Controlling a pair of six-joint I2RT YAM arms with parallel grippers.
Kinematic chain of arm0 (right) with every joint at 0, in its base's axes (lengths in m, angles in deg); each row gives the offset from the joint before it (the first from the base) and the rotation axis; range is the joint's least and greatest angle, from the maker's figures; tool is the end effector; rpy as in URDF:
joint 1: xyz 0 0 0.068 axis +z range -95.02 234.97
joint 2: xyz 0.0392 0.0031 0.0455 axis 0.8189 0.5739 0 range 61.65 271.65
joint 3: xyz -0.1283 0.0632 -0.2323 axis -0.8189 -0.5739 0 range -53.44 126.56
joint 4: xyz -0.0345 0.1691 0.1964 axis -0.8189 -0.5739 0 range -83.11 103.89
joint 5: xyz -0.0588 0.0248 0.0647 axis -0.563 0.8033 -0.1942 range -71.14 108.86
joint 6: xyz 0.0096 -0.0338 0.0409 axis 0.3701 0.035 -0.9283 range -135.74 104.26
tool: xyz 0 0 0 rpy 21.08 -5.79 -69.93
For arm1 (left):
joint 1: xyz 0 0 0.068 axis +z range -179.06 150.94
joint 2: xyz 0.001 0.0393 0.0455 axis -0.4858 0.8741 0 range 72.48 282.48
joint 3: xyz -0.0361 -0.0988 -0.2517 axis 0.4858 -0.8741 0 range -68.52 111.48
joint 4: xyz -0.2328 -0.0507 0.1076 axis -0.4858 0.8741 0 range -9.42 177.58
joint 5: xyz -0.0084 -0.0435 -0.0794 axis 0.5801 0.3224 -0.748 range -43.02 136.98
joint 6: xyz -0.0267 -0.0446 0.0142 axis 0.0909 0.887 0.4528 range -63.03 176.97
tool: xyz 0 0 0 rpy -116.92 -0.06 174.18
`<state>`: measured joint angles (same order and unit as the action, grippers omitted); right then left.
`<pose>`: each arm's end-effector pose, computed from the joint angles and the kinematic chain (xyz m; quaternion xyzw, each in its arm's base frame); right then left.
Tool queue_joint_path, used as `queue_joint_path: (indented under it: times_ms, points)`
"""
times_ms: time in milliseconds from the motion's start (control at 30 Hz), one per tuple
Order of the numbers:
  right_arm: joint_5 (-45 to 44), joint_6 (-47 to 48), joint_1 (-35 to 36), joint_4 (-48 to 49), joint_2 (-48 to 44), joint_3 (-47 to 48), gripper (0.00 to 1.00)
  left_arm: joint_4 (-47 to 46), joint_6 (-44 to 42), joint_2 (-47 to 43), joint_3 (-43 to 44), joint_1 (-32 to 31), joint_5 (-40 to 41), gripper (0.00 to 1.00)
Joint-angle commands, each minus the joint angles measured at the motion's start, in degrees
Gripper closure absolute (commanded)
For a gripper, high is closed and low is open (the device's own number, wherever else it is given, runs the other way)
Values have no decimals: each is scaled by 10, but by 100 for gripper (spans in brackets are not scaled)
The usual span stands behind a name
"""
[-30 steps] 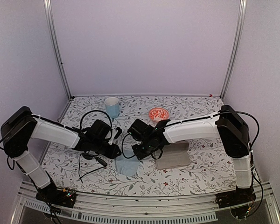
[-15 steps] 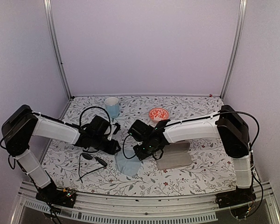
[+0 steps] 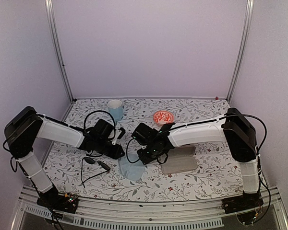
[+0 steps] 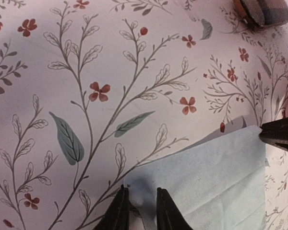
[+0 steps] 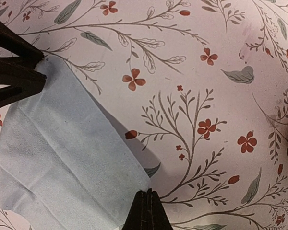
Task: Organize the sunglasses
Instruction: Pick up the glasses cleaning cloth from the center of the board.
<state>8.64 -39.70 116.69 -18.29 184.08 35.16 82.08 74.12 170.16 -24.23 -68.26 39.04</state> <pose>0.2154 0.3869 0.1502 -0.2977 0.9279 0.0769 0.2110 0.2389 -0.2013 0.1248 0.2023 0.9296 -0.2003 0.2341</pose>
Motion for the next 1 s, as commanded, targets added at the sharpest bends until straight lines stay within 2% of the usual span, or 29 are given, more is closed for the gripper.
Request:
queue_joint_path:
  times_ms: [0, 233, 967]
  points:
    - [-6, 2, -4, -7, -14, 15, 100, -3, -3, 15, 8, 5, -18, 82]
    - [-9, 6, -4, -5, -11, 20, 100, -6, -3, 14, 14, 6, -17, 100]
    - [-53, 45, -42, -19, -17, 38, 100, -17, 3, 40, 68, 12, 5, 99]
